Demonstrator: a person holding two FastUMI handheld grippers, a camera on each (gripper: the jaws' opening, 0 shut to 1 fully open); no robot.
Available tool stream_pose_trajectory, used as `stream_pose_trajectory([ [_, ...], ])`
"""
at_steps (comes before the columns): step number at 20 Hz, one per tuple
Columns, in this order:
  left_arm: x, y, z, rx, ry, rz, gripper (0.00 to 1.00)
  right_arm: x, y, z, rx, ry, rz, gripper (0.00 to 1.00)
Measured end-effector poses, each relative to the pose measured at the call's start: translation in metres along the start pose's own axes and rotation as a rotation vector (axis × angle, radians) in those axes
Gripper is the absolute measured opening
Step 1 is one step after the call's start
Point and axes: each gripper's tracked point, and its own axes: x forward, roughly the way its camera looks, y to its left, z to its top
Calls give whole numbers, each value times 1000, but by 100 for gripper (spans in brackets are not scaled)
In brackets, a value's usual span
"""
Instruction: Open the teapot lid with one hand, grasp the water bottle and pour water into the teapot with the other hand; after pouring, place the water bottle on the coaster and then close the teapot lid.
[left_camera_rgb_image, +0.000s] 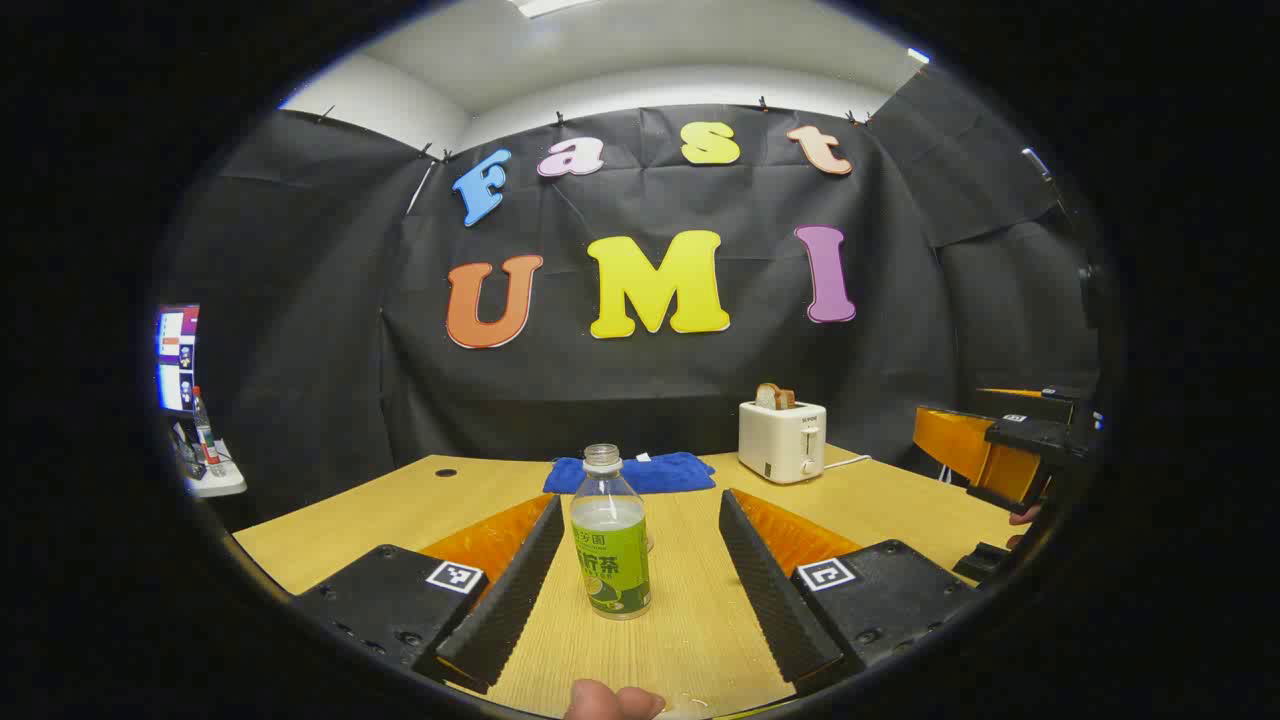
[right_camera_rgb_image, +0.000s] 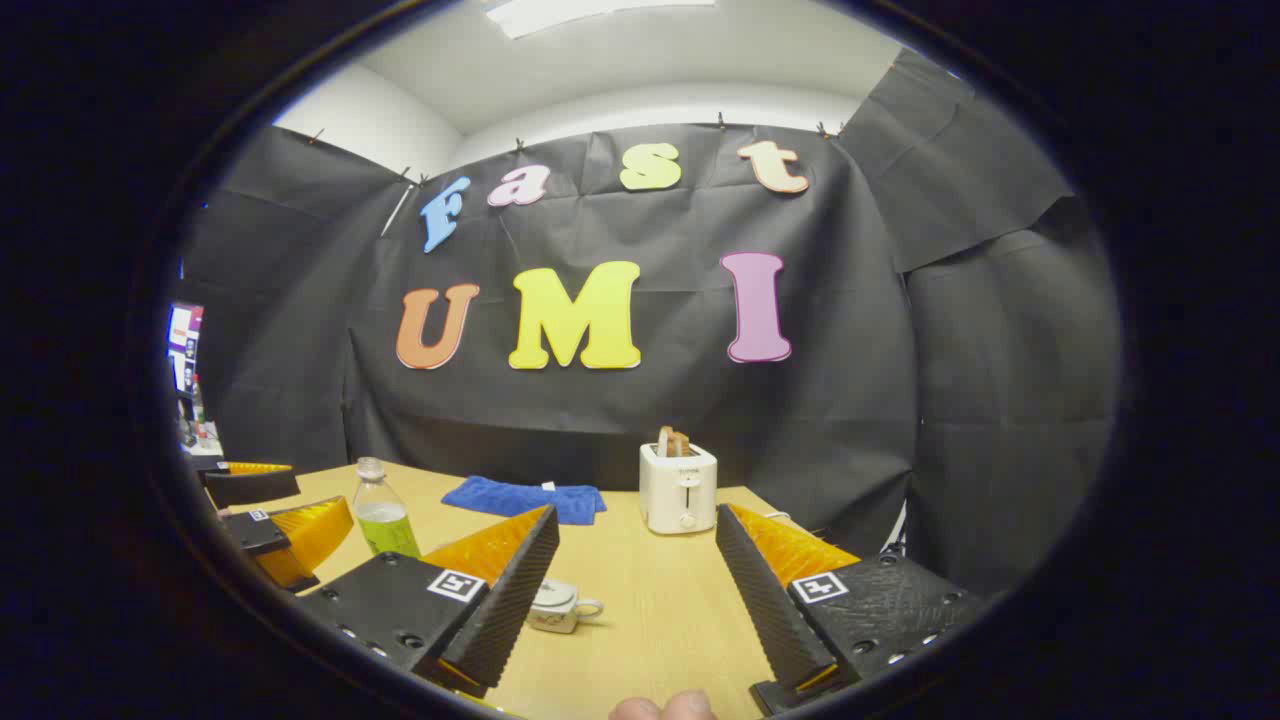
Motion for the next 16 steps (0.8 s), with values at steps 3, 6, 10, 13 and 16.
stream_pose_trajectory([
  [3,1,4,-4,-7,6,-1,98,2,3,-2,6,-3,1,97],
  [6,-1,9,-2,-6,6,13,98,2,6,0,-13,-7,9,95],
  [10,1,12,-7,-6,23,17,98,2,14,-4,-28,-12,21,95],
  [13,2,13,-12,-15,35,15,98,2,17,-11,-37,2,26,95],
  [16,3,15,-14,-13,45,18,98,4,20,-15,-36,7,32,95],
])
